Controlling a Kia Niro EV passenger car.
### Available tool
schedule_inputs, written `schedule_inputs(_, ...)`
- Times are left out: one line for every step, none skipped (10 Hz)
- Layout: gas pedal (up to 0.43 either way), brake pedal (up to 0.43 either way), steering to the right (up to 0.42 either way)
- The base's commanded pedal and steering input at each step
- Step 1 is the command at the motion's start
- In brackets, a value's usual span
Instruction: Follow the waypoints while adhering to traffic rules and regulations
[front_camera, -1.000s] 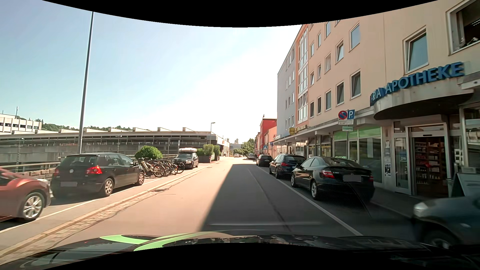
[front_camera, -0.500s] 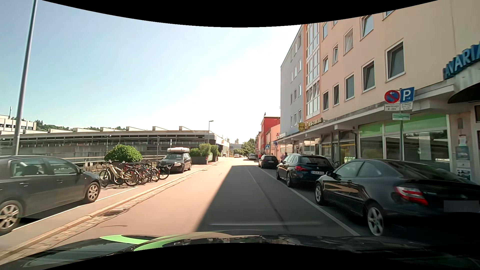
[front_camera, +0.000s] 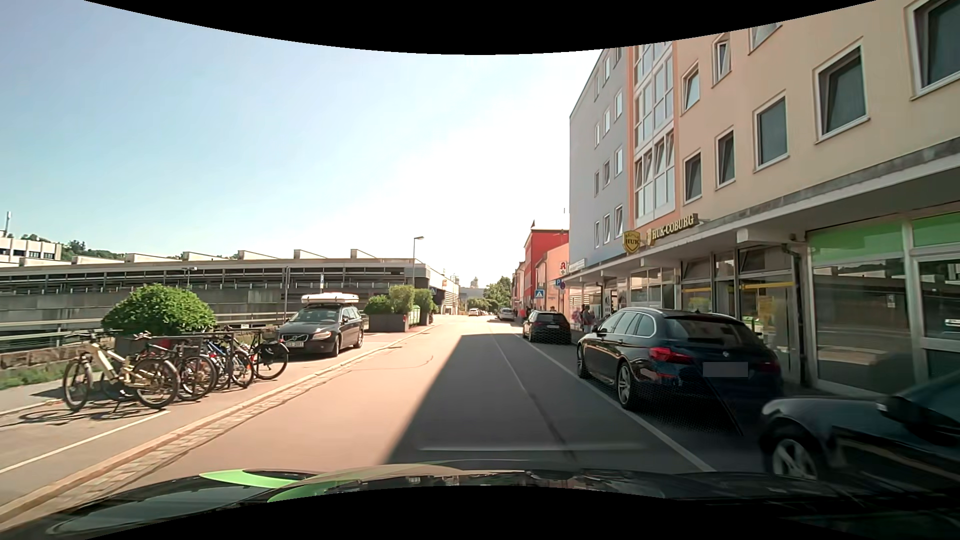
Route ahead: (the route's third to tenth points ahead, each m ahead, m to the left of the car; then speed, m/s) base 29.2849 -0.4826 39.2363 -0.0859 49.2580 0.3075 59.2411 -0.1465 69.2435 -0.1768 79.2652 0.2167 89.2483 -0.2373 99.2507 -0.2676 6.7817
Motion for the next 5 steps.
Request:
schedule_inputs(0.028,0.000,-0.001)
schedule_inputs(0.028,0.000,-0.001)
schedule_inputs(0.028,0.000,0.000)
schedule_inputs(0.028,0.000,0.002)
schedule_inputs(0.028,0.000,0.003)
